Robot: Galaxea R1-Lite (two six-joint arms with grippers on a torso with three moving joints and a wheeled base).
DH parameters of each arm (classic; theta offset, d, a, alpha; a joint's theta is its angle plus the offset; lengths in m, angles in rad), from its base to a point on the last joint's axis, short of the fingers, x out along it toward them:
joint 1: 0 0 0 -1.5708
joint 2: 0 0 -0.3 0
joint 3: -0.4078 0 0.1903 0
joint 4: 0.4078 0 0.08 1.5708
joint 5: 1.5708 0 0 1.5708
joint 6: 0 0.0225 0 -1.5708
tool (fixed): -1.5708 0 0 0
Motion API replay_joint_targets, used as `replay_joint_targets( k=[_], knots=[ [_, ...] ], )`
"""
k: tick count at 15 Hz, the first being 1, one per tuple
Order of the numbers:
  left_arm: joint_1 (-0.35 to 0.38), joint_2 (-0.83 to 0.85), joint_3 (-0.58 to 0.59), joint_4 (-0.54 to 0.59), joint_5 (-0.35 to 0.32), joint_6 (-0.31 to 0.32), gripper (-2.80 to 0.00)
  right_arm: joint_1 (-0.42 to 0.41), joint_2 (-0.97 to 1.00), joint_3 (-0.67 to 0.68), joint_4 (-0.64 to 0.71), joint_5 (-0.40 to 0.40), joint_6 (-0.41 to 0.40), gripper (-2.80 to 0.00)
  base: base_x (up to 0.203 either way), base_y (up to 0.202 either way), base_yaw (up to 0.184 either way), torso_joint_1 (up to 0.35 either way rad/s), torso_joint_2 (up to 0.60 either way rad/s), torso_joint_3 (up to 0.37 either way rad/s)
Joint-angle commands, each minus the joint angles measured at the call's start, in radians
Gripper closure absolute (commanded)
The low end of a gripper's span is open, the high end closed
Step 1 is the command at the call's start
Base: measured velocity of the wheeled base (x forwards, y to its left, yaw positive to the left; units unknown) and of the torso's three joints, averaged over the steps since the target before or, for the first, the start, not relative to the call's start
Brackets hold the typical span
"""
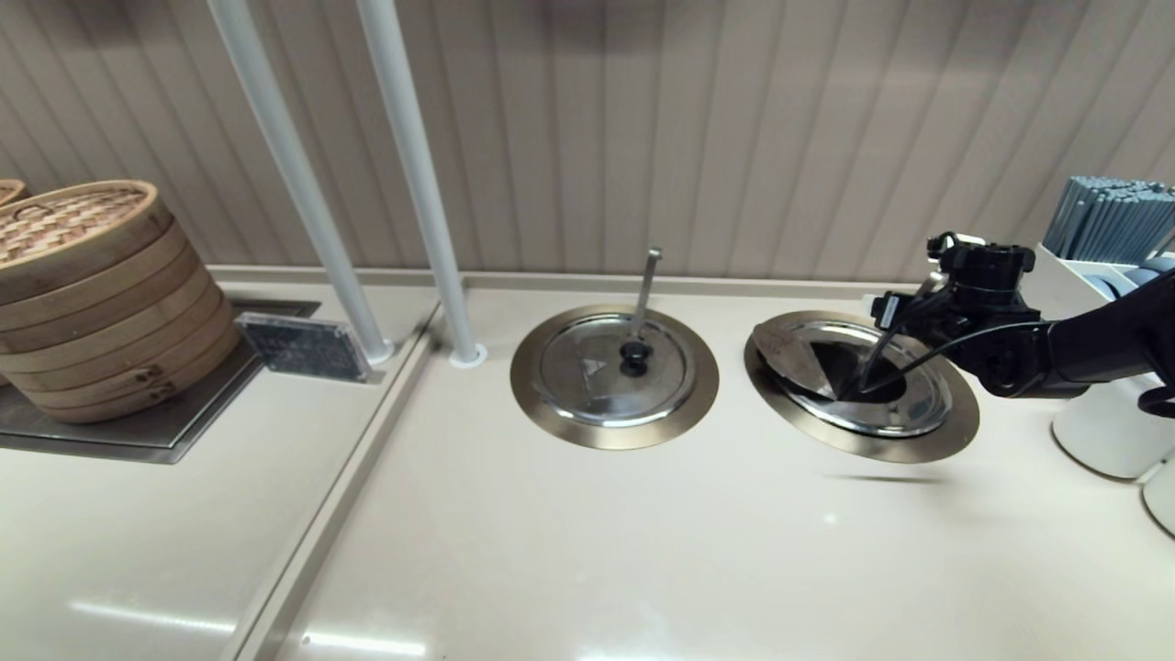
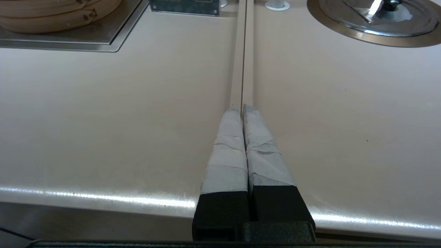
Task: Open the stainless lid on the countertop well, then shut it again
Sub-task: Stir with a spoon, then close the lid
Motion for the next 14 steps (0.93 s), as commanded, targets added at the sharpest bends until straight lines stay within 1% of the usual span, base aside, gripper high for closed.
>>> replay_joint_targets(
  k=[1,2,6,8,9,10,11,12,14],
  knots=[
    [0.000,0.000,0.000,0.000,0.000,0.000,0.00,0.032,-0.102,0.038,0.101,-0.005,0.004,-2.80,0.000,0.000,0.000,0.000,0.00,0.000],
    [0.000,0.000,0.001,0.000,0.000,0.000,0.00,0.050,-0.136,0.052,0.171,-0.007,0.007,-2.80,0.000,0.000,0.000,0.000,0.00,0.000],
    [0.000,0.000,0.000,0.000,0.000,0.000,0.00,0.099,-0.283,0.115,0.310,-0.020,0.018,-2.80,0.000,0.000,0.000,0.000,0.00,0.000],
    [0.000,0.000,0.000,0.000,0.000,0.000,0.00,0.153,-0.378,0.187,0.359,-0.027,0.003,-2.80,0.000,0.000,0.000,0.000,0.00,0.000],
    [0.000,0.000,0.000,0.000,0.000,0.000,0.00,0.193,-0.417,0.238,0.368,-0.037,-0.033,-2.80,0.000,0.000,0.000,0.000,0.00,0.000],
    [0.000,0.000,0.000,0.000,0.000,0.000,0.00,0.244,-0.443,0.281,0.371,-0.082,-0.089,-2.80,0.000,0.000,0.000,0.000,0.00,0.000],
    [0.000,0.000,0.000,0.000,0.000,0.000,0.00,0.287,-0.451,0.308,0.367,-0.147,-0.124,-2.80,0.000,0.000,0.000,0.000,0.00,0.000],
    [0.000,0.000,0.000,0.000,0.000,0.000,0.00,0.321,-0.454,0.344,0.356,-0.183,-0.166,-2.80,0.000,0.000,0.000,0.000,0.00,0.000],
    [0.000,0.000,0.000,0.001,0.000,0.000,0.00,0.359,-0.452,0.432,0.303,-0.199,-0.286,-2.80,0.000,0.000,0.000,0.000,0.00,0.000]
  ],
)
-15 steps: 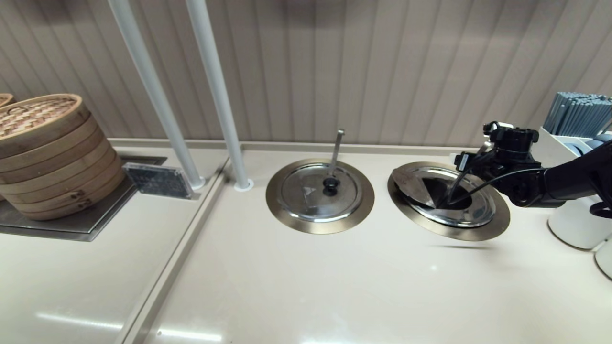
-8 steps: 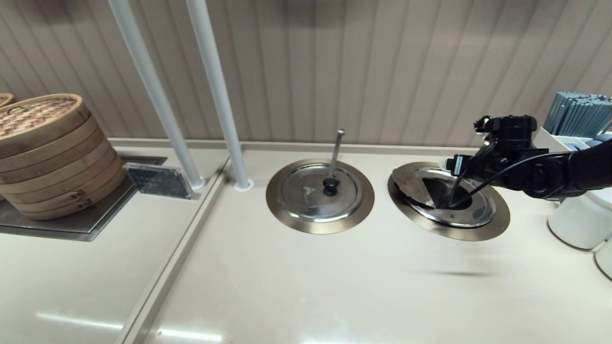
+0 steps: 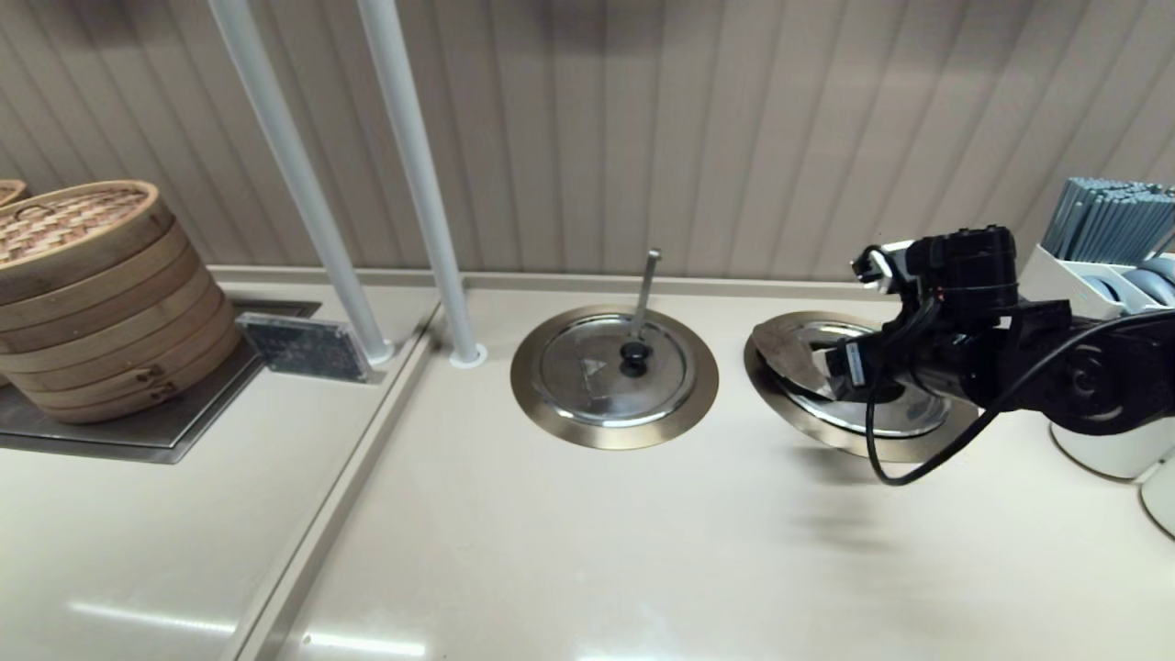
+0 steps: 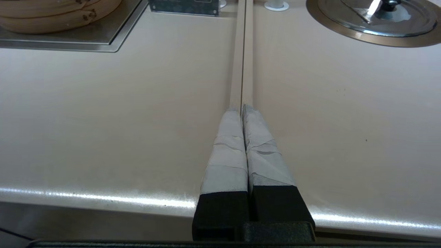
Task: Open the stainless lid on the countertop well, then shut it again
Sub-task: Close the lid
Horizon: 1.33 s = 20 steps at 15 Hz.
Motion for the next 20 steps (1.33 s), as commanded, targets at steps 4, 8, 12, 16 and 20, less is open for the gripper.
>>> replay_joint_targets(
  k=[4,8,12,16,20],
  knots=[
    [0.000,0.000,0.000,-0.001,0.000,0.000,0.00,0.068,0.042,0.135,-0.172,-0.052,-0.177,-2.80,0.000,0.000,0.000,0.000,0.00,0.000],
    [0.000,0.000,0.000,-0.001,0.000,0.000,0.00,0.094,0.149,0.150,-0.330,-0.053,-0.181,-2.80,0.000,0.000,0.000,0.000,0.00,0.000],
    [0.000,0.000,0.000,-0.001,0.000,0.000,0.00,0.104,0.246,0.199,-0.545,-0.064,-0.277,-2.80,0.000,0.000,0.000,0.000,0.00,0.000],
    [0.000,0.000,0.000,-0.001,0.000,0.000,0.00,0.094,0.319,0.192,-0.634,-0.108,-0.320,-2.80,0.000,0.000,0.000,0.000,0.00,0.000],
    [0.000,0.000,0.000,-0.001,0.000,0.000,0.00,0.071,0.331,0.171,-0.646,-0.108,-0.323,-2.80,0.000,0.000,0.000,0.000,0.00,0.000]
  ],
)
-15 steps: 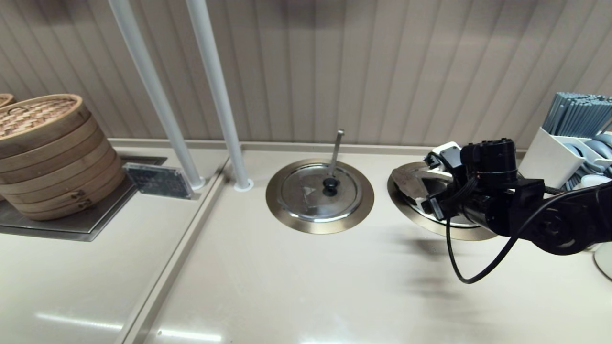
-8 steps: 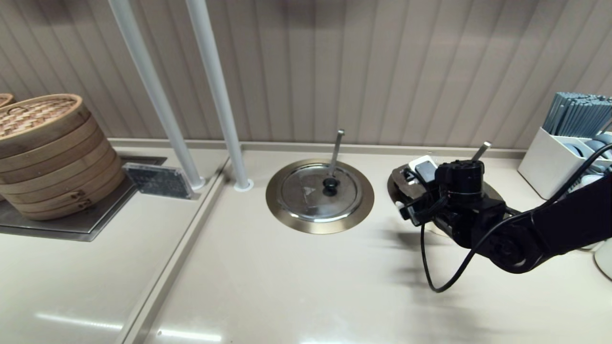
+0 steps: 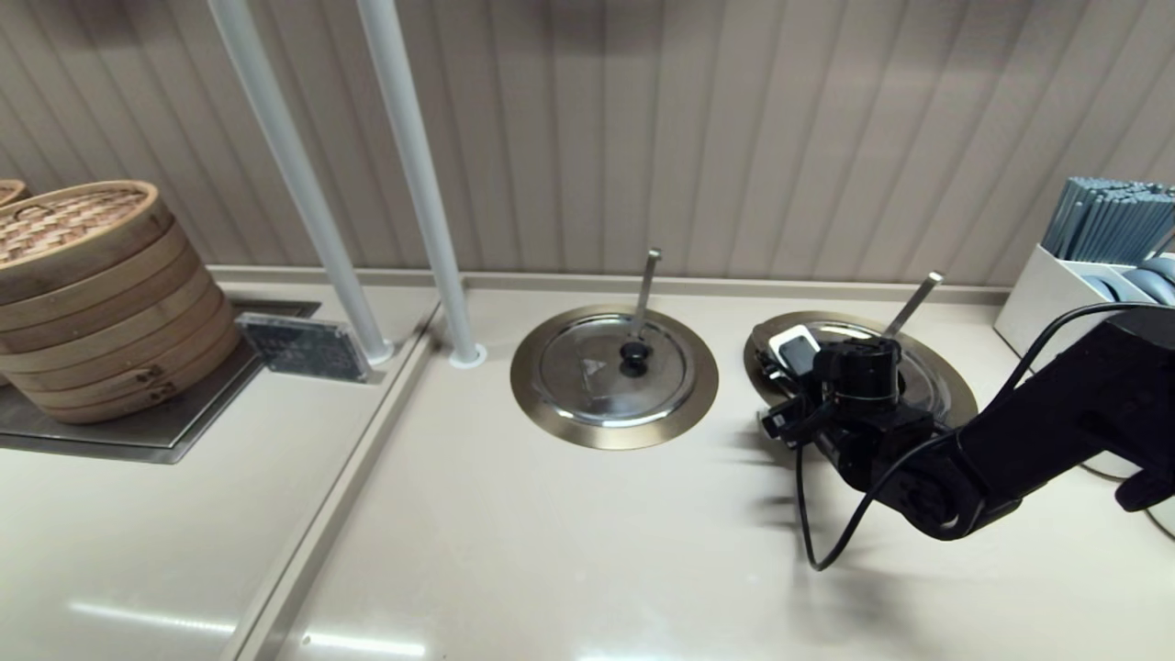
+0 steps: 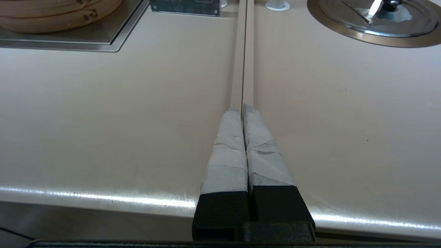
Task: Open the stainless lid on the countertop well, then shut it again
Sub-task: Close the lid
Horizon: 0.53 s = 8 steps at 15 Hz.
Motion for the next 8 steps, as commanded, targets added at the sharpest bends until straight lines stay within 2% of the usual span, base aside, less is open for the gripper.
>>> replay_joint_targets(
  k=[1,5,8],
  knots=[
    [0.000,0.000,0.002,0.000,0.000,0.000,0.00,-0.017,0.018,-0.017,-0.019,-0.002,-0.004,-2.80,0.000,0.000,0.000,0.000,0.00,0.000],
    [0.000,0.000,0.000,0.000,0.000,0.000,0.00,-0.071,0.019,-0.079,-0.051,-0.002,-0.003,-2.80,0.000,0.000,0.000,0.000,0.00,0.000],
    [0.000,0.000,0.000,0.001,0.000,0.000,0.00,-0.079,0.017,-0.085,-0.060,-0.002,-0.003,-2.80,0.000,0.000,0.000,0.000,0.00,0.000]
  ],
)
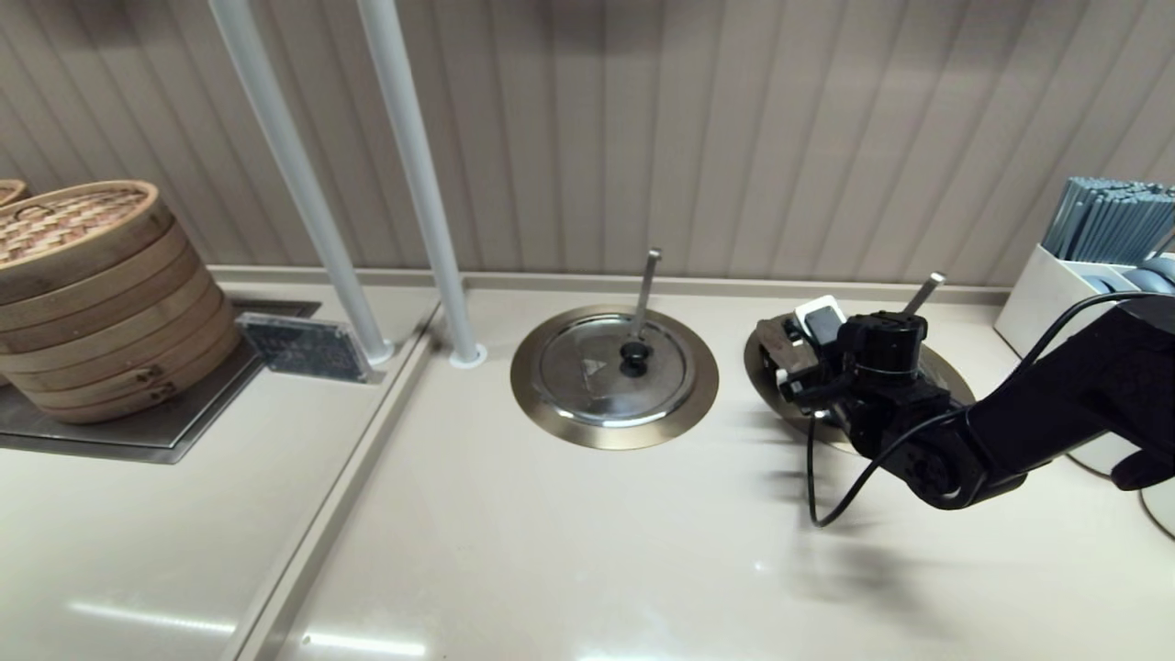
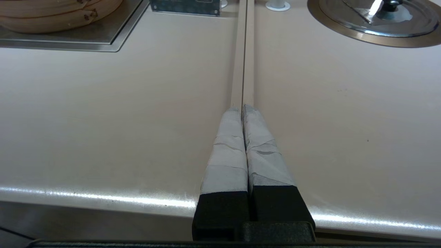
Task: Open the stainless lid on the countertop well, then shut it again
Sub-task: Close the lid
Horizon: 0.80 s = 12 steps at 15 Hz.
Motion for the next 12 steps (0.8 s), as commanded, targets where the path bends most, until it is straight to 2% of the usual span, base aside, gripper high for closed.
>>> replay_joint_targets(
  k=[1,8,12],
  knots=[
    [0.000,0.000,0.000,0.000,0.000,0.000,0.00,-0.004,-0.006,-0.004,-0.019,-0.003,-0.003,-2.80,0.000,0.000,0.000,0.000,0.00,0.000],
    [0.000,0.000,0.000,0.000,0.000,0.000,0.00,-0.059,-0.044,-0.021,-0.040,-0.003,-0.029,-2.80,0.000,0.000,0.000,0.000,0.00,0.000],
    [0.000,0.000,0.001,0.000,0.000,0.000,0.00,-0.132,-0.080,-0.018,-0.038,-0.001,-0.058,-2.80,0.000,0.000,0.000,0.000,0.00,0.000]
  ],
)
